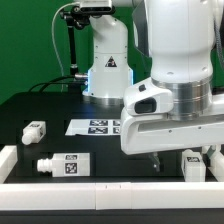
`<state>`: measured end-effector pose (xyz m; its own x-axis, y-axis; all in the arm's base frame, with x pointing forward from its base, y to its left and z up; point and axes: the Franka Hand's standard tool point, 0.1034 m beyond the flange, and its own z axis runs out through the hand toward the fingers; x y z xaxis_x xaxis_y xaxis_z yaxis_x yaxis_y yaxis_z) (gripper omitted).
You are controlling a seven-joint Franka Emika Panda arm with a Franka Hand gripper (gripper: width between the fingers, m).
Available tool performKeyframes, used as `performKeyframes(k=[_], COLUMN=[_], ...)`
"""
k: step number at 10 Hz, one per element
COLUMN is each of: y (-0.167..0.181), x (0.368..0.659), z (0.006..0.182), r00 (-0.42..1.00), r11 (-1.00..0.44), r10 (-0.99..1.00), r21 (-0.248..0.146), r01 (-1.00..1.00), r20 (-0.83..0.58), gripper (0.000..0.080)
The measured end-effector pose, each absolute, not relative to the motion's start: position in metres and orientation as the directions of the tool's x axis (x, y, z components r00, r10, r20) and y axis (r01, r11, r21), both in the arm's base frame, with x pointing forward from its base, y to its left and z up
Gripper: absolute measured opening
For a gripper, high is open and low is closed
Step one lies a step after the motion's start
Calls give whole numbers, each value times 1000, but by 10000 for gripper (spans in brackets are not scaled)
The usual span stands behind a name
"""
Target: Assemble one leg
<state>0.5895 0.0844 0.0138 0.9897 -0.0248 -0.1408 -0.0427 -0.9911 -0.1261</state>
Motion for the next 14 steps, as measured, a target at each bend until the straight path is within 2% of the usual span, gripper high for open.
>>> performKeyframes(k=[3,5,6,7,9,12,13,14], y=[85,85,85,85,73,15,2,4], x=[590,590,590,590,588,553,544,546], z=[14,14,14,14,17,55,67,71], r00=[990,990,990,990,992,988,993,995], r11=[-991,-991,-991,-991,-992,-988,-992,-994], r10=[-24,-23,-23,-23,7,107,58,33], r21=[-126,-126,-126,-126,-128,-126,-114,-111], r01=[-41,-41,-41,-41,-9,93,46,22], r20=[-138,-138,-137,-137,-126,-108,-104,-98], gripper=[650,388,388,285,285,285,285,285])
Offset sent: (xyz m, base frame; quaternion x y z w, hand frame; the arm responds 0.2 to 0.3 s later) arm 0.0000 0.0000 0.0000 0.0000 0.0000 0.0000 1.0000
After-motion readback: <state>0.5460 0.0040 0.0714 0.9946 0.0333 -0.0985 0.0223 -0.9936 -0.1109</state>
